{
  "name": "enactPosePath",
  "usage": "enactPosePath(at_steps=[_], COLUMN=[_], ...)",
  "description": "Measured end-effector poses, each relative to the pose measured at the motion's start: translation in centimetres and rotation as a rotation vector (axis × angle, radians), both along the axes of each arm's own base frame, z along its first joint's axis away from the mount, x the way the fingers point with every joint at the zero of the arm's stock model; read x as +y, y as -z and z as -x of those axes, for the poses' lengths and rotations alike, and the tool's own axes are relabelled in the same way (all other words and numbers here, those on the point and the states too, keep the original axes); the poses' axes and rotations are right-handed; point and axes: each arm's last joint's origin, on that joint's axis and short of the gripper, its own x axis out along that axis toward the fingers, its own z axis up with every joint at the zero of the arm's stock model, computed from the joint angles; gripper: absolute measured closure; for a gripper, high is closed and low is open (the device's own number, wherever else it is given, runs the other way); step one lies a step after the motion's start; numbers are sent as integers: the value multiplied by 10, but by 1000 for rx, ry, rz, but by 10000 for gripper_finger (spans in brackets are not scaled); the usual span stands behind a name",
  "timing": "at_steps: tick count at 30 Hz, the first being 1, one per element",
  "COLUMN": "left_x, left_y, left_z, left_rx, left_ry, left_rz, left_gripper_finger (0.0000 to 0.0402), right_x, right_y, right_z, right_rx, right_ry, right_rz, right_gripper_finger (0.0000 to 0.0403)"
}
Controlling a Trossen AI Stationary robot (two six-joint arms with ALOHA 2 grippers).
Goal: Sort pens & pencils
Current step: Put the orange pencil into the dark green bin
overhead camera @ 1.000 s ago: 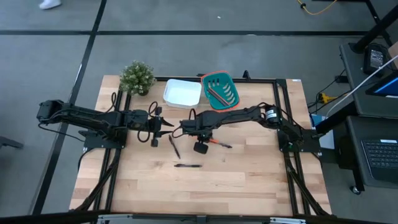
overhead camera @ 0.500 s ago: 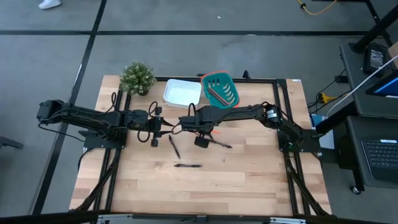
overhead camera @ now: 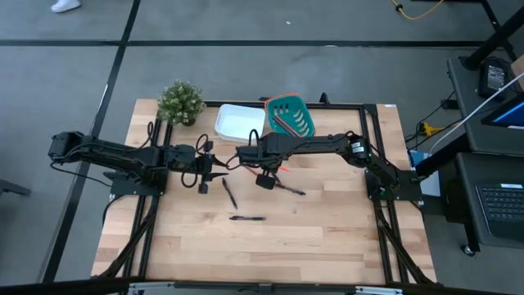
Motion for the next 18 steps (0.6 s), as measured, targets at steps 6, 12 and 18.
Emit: enactPosePath(at_steps=[6, 12, 18], left_x=[0, 0, 0], left_y=[0, 0, 0], left_z=[0, 0, 0], left_rx=[1, 3, 3], left_ry=[0, 0, 0], left_rz=[0, 0, 0], left_gripper_finger=[289, 289, 289], right_x=[0, -3, -3], right_y=[0, 0, -1], right_z=[1, 5, 8], right_rx=[7, 51, 86], right_ry=[-2, 6, 4], right_rz=[0, 24, 47], right_gripper_finger=[395, 394, 390])
